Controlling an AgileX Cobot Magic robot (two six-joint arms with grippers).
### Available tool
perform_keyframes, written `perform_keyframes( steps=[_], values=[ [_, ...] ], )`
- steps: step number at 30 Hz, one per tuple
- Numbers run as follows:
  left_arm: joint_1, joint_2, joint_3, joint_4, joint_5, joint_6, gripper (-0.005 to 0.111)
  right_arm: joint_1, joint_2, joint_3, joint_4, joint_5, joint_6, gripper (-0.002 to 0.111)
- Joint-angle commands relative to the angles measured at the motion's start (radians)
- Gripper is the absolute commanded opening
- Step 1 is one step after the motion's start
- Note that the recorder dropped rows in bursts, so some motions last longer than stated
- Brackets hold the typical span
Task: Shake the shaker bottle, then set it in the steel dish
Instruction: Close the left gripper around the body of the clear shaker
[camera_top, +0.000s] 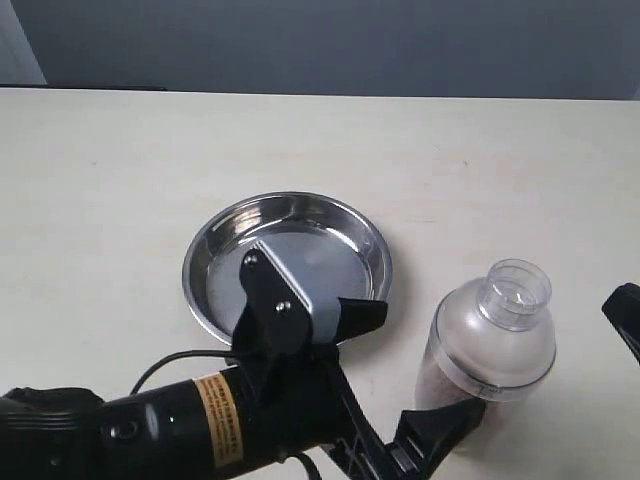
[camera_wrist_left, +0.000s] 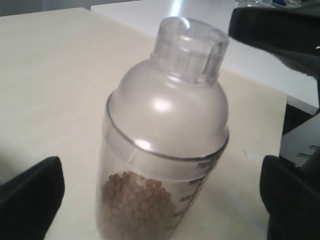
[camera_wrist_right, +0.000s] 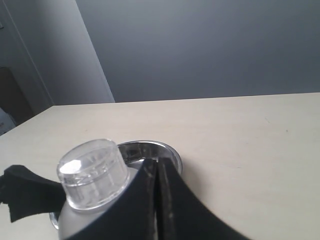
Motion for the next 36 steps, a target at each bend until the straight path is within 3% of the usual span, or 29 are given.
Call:
perform_keyframes(
  steps=[1, 15, 32, 36],
  values=[
    [-0.008, 0.075, -0.004, -0.031, -0.044, -0.002, 0.106, -0.001, -0.004, 0.002, 0.003, -0.004, -0.004, -0.001],
    [-0.008, 0.313, -0.006, 0.097, -0.386, -0.051, 0.106, -0.001, -0.004, 0.002, 0.003, -0.006, -0.004, -0.001],
    [-0.008, 0.451, -0.166, 0.015, -0.375, -0.020, 0.106, -0.001, -0.004, 0.002, 0.003, -0.003, -0.004, -0.001],
    [-0.008, 0.451, -0.199, -0.035, -0.292, -0.098, 0.106, -0.001, -0.004, 0.002, 0.003, -0.003, -0.004, -0.001]
  ],
)
